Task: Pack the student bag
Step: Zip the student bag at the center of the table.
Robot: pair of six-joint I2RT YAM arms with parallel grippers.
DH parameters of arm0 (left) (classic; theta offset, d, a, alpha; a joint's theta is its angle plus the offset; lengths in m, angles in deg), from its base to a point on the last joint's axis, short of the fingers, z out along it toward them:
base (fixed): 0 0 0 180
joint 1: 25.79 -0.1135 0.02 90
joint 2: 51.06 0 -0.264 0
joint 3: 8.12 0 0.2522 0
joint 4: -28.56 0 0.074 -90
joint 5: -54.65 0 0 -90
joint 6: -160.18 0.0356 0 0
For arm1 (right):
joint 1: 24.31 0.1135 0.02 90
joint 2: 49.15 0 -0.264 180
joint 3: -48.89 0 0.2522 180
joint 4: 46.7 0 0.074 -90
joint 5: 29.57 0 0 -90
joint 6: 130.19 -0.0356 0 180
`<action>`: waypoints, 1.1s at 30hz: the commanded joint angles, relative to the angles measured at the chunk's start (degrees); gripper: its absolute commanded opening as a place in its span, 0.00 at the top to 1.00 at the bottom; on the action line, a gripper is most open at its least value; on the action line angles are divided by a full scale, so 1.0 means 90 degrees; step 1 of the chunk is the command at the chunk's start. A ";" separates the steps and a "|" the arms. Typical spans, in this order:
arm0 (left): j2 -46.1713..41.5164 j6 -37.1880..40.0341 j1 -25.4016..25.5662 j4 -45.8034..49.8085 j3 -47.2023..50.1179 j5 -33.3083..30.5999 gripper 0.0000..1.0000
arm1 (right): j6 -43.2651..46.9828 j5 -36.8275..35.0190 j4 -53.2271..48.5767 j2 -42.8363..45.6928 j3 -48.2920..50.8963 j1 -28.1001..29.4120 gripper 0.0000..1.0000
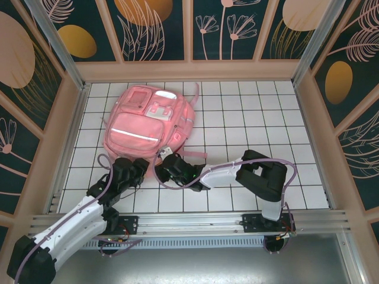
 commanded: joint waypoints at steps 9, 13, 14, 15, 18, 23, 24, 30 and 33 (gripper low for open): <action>-0.0436 0.0450 -0.0032 0.1149 -0.0243 -0.0817 1.00 | 0.0557 -0.0665 -0.0159 0.0707 0.0465 -0.0360 1.00; -0.0949 0.0496 -0.0037 0.1670 -0.0253 -0.1011 1.00 | 0.0738 -0.0835 -0.0414 0.1153 0.0870 -0.0757 1.00; -0.1074 0.0501 -0.0027 0.1778 -0.0244 -0.1039 1.00 | 0.0778 -0.0856 -0.0463 0.1256 0.0968 -0.0872 1.00; -0.1152 0.0501 -0.0036 0.1858 -0.0257 -0.1057 1.00 | 0.0814 -0.0875 -0.0485 0.1338 0.1041 -0.0976 1.00; -0.1399 0.0534 -0.0032 0.2055 -0.0284 -0.1076 1.00 | 0.0947 -0.0892 -0.0572 0.1506 0.1183 -0.1318 1.00; -0.1622 0.0716 -0.0036 0.2435 -0.0576 -0.1212 1.00 | 0.1284 -0.0935 -0.0730 0.1318 0.0982 -0.1820 1.00; -0.1657 0.0756 -0.0032 0.2516 -0.0644 -0.1248 1.00 | 0.1348 -0.0962 -0.0757 0.1246 0.0898 -0.1889 1.00; -0.1941 0.0976 -0.0032 0.2968 -0.0918 -0.1405 1.00 | 0.1452 -0.0958 -0.0738 0.0793 0.0519 -0.2477 1.00; -0.2093 0.1045 -0.0032 0.3031 -0.0936 -0.1393 1.00 | 0.1528 -0.0911 -0.0885 0.0447 0.0184 -0.2712 1.00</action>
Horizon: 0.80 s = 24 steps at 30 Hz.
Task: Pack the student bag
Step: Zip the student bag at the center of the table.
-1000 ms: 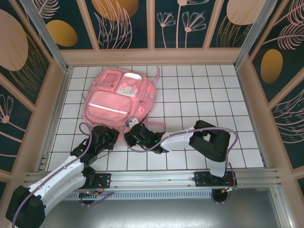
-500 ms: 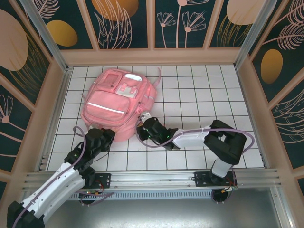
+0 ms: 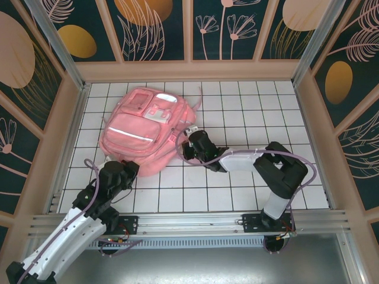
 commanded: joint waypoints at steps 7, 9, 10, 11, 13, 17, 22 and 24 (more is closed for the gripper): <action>-0.0301 0.0454 -0.0073 0.0896 -0.0357 -0.0714 1.00 | 0.0066 -0.0870 -0.0556 -0.0938 -0.1046 -0.0994 1.00; -0.0288 0.0511 -0.0068 0.0816 -0.0329 -0.0661 1.00 | 0.0082 -0.0742 -0.0538 -0.0942 -0.1087 -0.1006 1.00; -0.0252 0.0541 -0.0068 0.0740 -0.0318 -0.0613 1.00 | 0.0070 -0.0651 -0.0518 -0.0916 -0.1086 -0.0996 1.00; -0.0211 0.0576 -0.0073 0.0623 -0.0281 -0.0518 1.00 | 0.0045 -0.0609 -0.0514 -0.0893 -0.1091 -0.0996 1.00; -0.0100 0.0644 -0.0068 0.0303 -0.0199 -0.0317 1.00 | 0.0029 -0.0481 -0.0490 -0.0810 -0.1030 -0.0995 1.00; 0.0209 0.0799 -0.0071 0.0057 -0.0217 -0.0198 1.00 | -0.0010 -0.0579 -0.0498 -0.0479 -0.0813 -0.1022 0.92; 0.0287 0.0972 -0.0074 0.0072 -0.0369 -0.0346 0.89 | -0.0051 -0.0683 -0.0554 0.0251 -0.0391 -0.1213 0.58; 0.0307 0.1048 -0.0068 0.0089 -0.0424 -0.0399 0.88 | -0.0117 -0.0765 -0.0543 0.0628 -0.0147 -0.1316 0.54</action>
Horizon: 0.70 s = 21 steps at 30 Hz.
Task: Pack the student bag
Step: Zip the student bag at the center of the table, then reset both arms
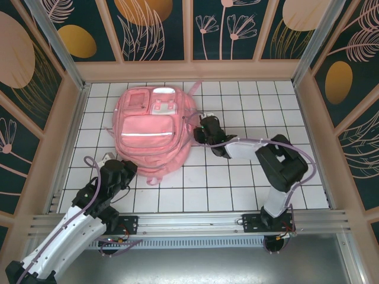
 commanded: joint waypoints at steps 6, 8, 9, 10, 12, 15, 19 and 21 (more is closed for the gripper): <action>0.0288 0.0458 -0.0020 -0.0174 -0.0342 -0.0175 0.74 | -0.0369 -0.0134 0.0262 0.1577 0.1005 -0.0465 0.53; 0.0457 0.0619 -0.0022 -0.0237 -0.0416 -0.0208 0.58 | -0.0465 -0.0099 0.0376 0.1868 0.1234 -0.0533 0.52; 0.0579 0.0764 -0.0020 -0.0282 -0.0470 -0.0259 0.48 | -0.0509 -0.0097 0.0466 0.2037 0.1374 -0.0553 0.49; 0.0704 0.0910 -0.0022 -0.0288 -0.0561 -0.0353 0.38 | -0.0552 -0.0113 0.0561 0.2210 0.1515 -0.0578 0.44; 0.1014 0.1197 -0.0025 -0.0251 -0.0788 -0.0632 0.18 | -0.0595 -0.0169 0.0757 0.2602 0.1799 -0.0615 0.35; 0.1546 0.1585 -0.0022 -0.0141 -0.1189 -0.1292 0.02 | -0.0654 -0.0365 0.0950 0.3234 0.2195 -0.0689 0.19; 0.2177 0.2228 -0.0022 -0.0519 -0.1562 -0.2018 0.02 | -0.0686 -0.0667 0.1023 0.4080 0.2622 -0.0754 0.05; 0.2453 0.2728 -0.0031 -0.1083 -0.1600 -0.2380 0.01 | -0.0663 -0.0824 0.1023 0.4471 0.2791 -0.0994 0.01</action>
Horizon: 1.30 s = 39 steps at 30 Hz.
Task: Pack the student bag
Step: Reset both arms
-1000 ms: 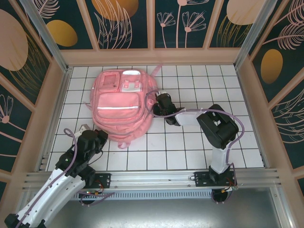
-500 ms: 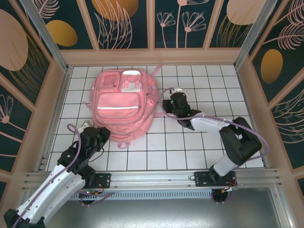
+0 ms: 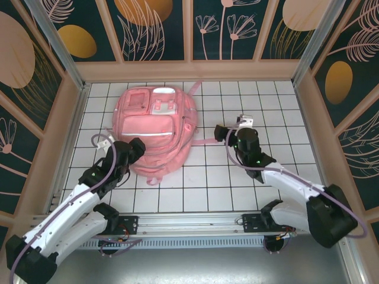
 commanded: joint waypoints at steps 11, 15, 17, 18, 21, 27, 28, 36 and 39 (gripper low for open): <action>0.1473 0.3515 -0.0589 -0.3953 0.0015 -0.2981 0.01 | 0.0928 -0.1045 0.0275 0.1372 0.0249 -0.0881 0.01; 0.2186 0.4534 -0.1290 -0.4409 -0.0187 -0.3181 0.01 | 0.1515 -0.1049 0.1004 0.1153 0.0694 -0.1123 0.01; 0.2410 0.4439 -0.1767 -0.4555 -0.0107 -0.2874 0.01 | 0.1973 -0.1060 0.1817 0.1107 0.1169 -0.1144 0.01; 0.2498 0.4435 -0.2017 -0.4690 -0.0019 -0.2713 0.01 | 0.2222 -0.1030 0.2170 0.1065 0.1393 -0.1165 0.01; 0.2796 0.4389 -0.2678 -0.5044 0.0239 -0.2229 0.01 | 0.2558 -0.1075 0.2637 0.0791 0.1627 -0.1416 0.01; 0.3615 0.5183 -0.2978 -0.6640 0.1051 -0.1512 0.01 | 0.2314 -0.0827 0.3437 -0.0404 0.1700 -0.2329 0.01; 0.3730 0.5189 -0.2979 -0.6852 0.1183 -0.1501 0.01 | 0.2292 -0.0858 0.3552 -0.0629 0.1680 -0.2410 0.01; 0.3938 0.5592 -0.2979 -0.9391 0.1867 -0.0252 0.01 | 0.2298 -0.0490 0.5085 -0.1696 0.1918 -0.2751 0.01; 0.4358 0.5675 -0.2993 -1.0410 0.2158 -0.0166 0.01 | 0.2305 -0.0072 0.5499 -0.1960 0.2001 -0.2963 0.01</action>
